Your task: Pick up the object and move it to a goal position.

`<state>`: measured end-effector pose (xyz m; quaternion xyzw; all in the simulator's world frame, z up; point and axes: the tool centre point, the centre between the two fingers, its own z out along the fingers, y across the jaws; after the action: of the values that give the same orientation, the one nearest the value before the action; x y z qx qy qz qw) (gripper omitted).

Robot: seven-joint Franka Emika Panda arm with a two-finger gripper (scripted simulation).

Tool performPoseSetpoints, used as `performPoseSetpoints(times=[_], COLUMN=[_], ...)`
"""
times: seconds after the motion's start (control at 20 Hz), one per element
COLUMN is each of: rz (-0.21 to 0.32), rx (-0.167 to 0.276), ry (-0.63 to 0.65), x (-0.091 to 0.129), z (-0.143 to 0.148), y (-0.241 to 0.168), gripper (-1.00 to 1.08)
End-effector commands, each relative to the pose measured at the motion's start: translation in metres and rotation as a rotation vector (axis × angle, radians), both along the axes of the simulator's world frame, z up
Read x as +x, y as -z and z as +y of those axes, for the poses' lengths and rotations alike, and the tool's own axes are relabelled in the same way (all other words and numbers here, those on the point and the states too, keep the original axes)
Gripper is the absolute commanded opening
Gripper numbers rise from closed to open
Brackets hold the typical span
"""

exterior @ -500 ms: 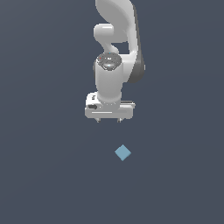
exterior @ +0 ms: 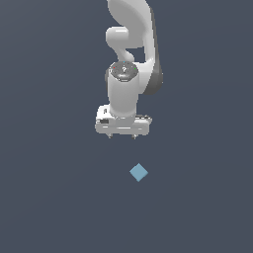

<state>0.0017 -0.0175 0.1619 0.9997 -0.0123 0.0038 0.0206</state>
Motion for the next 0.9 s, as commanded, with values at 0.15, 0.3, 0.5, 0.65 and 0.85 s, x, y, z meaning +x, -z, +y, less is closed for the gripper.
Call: performPoseSetpoints(times=[0.15,0.3,0.5,0.65,0.85], rz=[0.002,0.003,0.005,0.008,0.012], rx=[-0.003,-0.003,-0.004,-0.004,-0.003], ry=[-0.001,-0.017,-0.061,-0.110,-0.199], x=[0.000,0.003,0.010,0.018,0.031], z=[0.000,0.001,0.005,0.010,0.019], y=[0.001,0.003,0.008,0.014,0.025], gripper=[1.00,1.00,1.00,1.00,1.00])
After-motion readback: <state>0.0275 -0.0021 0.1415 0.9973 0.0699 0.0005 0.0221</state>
